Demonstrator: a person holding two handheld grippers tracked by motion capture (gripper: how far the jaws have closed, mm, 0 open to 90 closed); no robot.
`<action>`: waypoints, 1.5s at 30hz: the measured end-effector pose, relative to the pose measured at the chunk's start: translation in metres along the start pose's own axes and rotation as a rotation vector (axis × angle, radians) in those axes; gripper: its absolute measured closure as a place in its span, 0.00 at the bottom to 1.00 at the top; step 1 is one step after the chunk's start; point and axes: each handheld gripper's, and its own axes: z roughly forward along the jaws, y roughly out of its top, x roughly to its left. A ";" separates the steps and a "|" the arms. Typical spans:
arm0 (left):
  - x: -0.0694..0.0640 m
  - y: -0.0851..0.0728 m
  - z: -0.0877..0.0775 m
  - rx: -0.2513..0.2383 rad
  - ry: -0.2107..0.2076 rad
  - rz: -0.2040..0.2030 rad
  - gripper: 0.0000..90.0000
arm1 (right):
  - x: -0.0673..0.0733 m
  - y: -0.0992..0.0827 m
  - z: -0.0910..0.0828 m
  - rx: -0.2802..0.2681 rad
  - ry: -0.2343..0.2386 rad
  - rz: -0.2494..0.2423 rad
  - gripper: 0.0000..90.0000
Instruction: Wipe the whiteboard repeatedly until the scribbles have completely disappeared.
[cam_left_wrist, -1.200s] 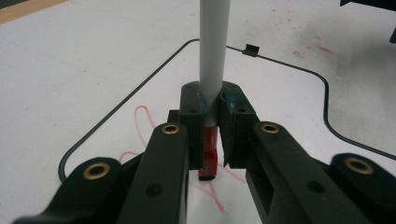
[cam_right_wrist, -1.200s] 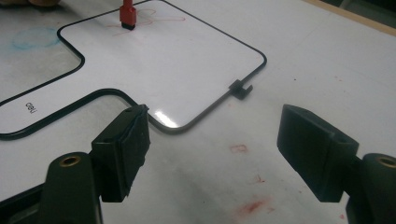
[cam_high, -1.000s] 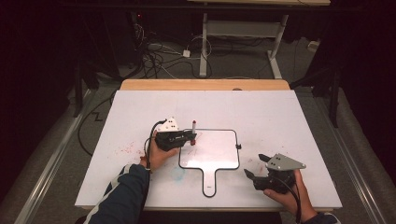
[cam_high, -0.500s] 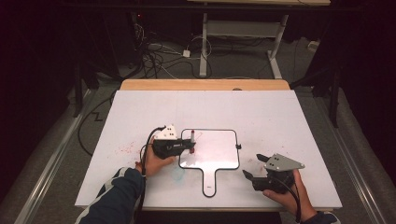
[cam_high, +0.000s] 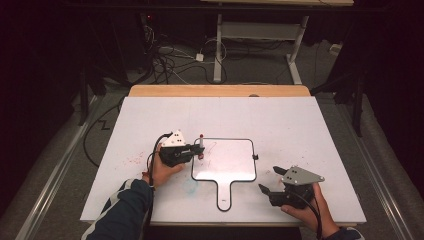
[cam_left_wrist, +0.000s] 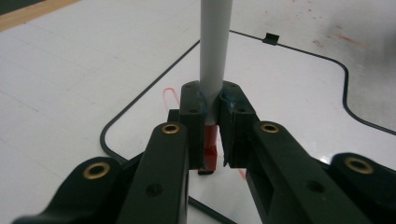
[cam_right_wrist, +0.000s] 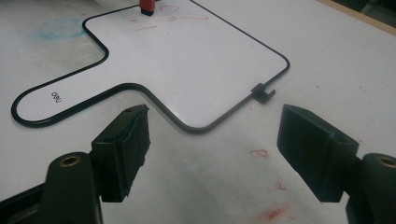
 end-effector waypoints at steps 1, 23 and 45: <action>-0.003 0.000 -0.001 0.008 -0.005 0.010 0.87 | 0.000 0.000 0.000 0.000 0.000 0.000 0.29; -0.019 0.012 0.023 -0.006 -0.036 0.043 0.87 | 0.000 -0.001 -0.001 0.005 0.004 -0.007 0.29; -0.020 0.004 0.012 -0.007 -0.072 0.021 0.87 | 0.001 -0.002 -0.002 0.010 0.011 -0.012 0.30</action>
